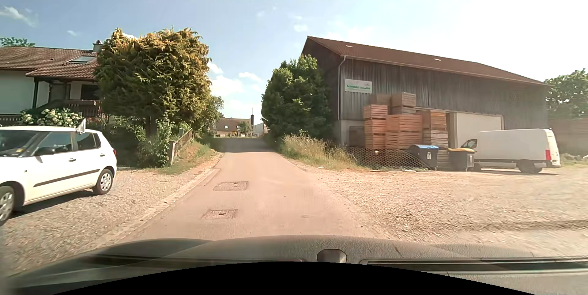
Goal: Follow the waypoints while adhering to traffic rules and regulations
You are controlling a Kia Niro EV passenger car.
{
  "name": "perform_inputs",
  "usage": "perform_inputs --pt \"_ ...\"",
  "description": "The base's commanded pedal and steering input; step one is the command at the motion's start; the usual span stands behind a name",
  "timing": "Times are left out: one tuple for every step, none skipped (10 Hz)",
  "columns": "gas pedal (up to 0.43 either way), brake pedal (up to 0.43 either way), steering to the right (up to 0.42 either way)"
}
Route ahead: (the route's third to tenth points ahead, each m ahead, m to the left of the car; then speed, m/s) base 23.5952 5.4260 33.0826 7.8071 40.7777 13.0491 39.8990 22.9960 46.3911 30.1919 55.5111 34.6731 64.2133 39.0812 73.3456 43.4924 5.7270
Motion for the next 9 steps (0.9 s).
perform_inputs --pt "0.098 0.006 -0.107" --pt "0.098 0.006 -0.104" --pt "0.11 0.006 -0.101" --pt "0.118 0.006 -0.098" --pt "0.118 0.006 -0.094" --pt "0.13 0.006 -0.091" --pt "0.138 0.006 -0.086" --pt "0.15 0.006 -0.081" --pt "0.15 0.006 -0.075"
